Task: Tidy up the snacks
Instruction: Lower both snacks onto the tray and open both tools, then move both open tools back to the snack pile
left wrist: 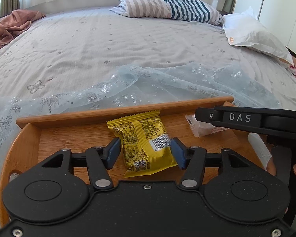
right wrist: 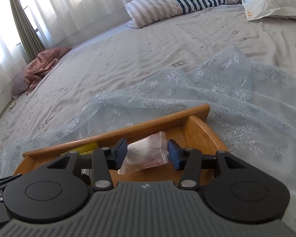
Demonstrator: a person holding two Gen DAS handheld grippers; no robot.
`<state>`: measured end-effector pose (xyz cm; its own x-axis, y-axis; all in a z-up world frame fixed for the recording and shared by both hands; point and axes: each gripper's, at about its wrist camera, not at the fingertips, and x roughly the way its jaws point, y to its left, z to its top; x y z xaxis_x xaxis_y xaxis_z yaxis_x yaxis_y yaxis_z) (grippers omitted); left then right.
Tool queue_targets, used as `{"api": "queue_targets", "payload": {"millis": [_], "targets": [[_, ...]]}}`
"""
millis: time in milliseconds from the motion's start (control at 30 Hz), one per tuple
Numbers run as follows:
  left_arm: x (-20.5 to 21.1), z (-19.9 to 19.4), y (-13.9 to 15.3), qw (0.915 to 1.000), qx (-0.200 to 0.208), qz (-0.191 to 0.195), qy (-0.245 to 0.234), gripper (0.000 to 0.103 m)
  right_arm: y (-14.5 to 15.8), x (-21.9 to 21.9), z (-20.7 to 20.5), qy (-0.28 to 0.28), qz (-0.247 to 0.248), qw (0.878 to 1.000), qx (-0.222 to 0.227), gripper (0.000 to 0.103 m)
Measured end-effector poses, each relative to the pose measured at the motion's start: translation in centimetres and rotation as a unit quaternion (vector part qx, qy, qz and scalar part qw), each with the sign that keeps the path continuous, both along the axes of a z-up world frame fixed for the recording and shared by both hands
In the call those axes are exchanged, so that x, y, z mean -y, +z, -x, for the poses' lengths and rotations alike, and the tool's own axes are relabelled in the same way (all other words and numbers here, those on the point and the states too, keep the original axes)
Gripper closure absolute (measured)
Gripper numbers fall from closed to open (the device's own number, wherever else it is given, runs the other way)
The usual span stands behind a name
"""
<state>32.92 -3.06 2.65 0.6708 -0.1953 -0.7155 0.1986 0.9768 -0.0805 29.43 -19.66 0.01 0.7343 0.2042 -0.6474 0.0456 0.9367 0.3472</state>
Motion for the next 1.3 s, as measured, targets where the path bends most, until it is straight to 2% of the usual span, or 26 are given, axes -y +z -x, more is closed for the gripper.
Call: {"api": "queue_targets", "payload": {"millis": [100,200,333,400,500,667,800,1133,1300], "targets": [[-0.1,0.8,0.6,0.9999,0.011,-0.01,-0.002,0.026,0.2,0.0,0.6,0.015,-0.009,1.0,0.003,0.027],[-0.2,1.9,1.3,0.9995,0.021,-0.022,-0.003,0.016,1.0,-0.3,1.6,0.021,-0.002,1.0,0.018,0.016],[-0.9,3.7,2.7,0.9992,0.031,-0.026,-0.003,0.012,2.2,-0.1,3.2,0.029,-0.006,0.999,0.029,0.013],[-1.5,4.9,3.4,0.9991,0.037,-0.02,-0.001,0.006,2.9,0.0,4.1,0.035,-0.003,0.999,0.039,0.011],[-2.2,7.0,4.5,0.9988,0.047,-0.013,-0.004,0.003,4.2,0.2,5.7,0.05,0.002,0.997,0.056,0.005],[-2.9,10.5,5.9,0.9975,0.068,-0.016,-0.01,0.001,6.0,0.3,9.2,0.075,0.011,0.993,0.093,0.001],[-3.3,13.7,6.7,0.9967,0.08,-0.003,-0.015,0.0,6.6,0.1,12.0,0.089,0.019,0.989,0.116,0.0],[-3.4,21.6,7.3,0.9935,0.111,0.001,-0.026,0.0,5.9,-0.5,18.2,0.104,0.038,0.982,0.155,0.0],[-4.0,24.7,7.4,0.9934,0.113,0.012,-0.017,0.0,5.7,-0.9,21.0,0.11,0.054,0.978,0.17,0.0]]}}
